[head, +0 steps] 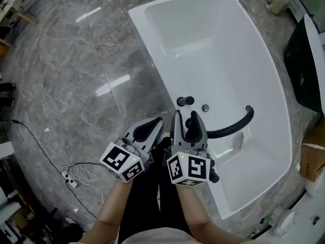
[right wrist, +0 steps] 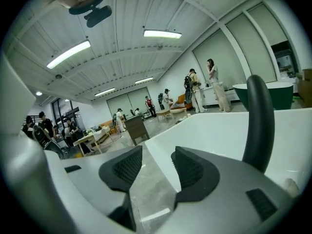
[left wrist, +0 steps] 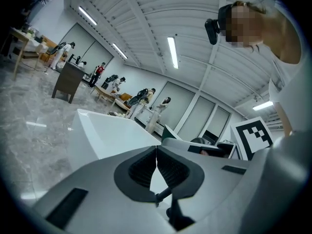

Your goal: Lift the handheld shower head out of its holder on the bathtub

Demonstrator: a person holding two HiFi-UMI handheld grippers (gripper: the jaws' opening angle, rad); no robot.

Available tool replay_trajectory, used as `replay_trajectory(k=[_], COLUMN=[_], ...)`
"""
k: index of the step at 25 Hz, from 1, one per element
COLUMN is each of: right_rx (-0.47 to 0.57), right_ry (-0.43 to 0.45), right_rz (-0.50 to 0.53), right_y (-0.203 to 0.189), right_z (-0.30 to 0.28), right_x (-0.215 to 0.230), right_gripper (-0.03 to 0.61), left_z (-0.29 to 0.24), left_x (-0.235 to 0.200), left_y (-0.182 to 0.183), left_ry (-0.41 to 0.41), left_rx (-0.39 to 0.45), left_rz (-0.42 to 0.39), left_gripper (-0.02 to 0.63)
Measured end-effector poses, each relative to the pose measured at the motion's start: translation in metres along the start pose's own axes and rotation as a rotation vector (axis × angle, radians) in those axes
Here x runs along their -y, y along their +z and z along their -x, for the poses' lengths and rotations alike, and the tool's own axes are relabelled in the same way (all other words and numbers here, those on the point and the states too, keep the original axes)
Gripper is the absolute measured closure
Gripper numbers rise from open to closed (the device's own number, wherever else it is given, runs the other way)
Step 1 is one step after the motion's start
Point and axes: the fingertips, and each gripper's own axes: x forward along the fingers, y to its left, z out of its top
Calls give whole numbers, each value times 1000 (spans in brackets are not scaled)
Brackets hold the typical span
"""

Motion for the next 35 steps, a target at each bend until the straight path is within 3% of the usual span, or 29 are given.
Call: replay_trajectory(k=[5, 12, 27, 30, 35], right_rx=[4, -10, -67, -82, -83], right_ry=[-100, -154, -180, -190, -186], right_rz=[11, 55, 153, 215, 231], right_y=[-20, -44, -76, -81, -79], right_z=[-15, -43, -95, -101, -94], right_x=[15, 33, 62, 64, 65], right_gripper=[379, 379, 382, 436, 445], left_z=[-5, -17, -43, -45, -40], left_x=[-19, -45, -82, -85, -76], left_y=[-10, -24, -48, -49, -49], left_ry=[27, 44, 44, 45, 38], left_rx=[4, 3, -9, -14, -17], left_rz=[25, 43, 65, 69, 66], left_gripper=[601, 601, 601, 601, 601])
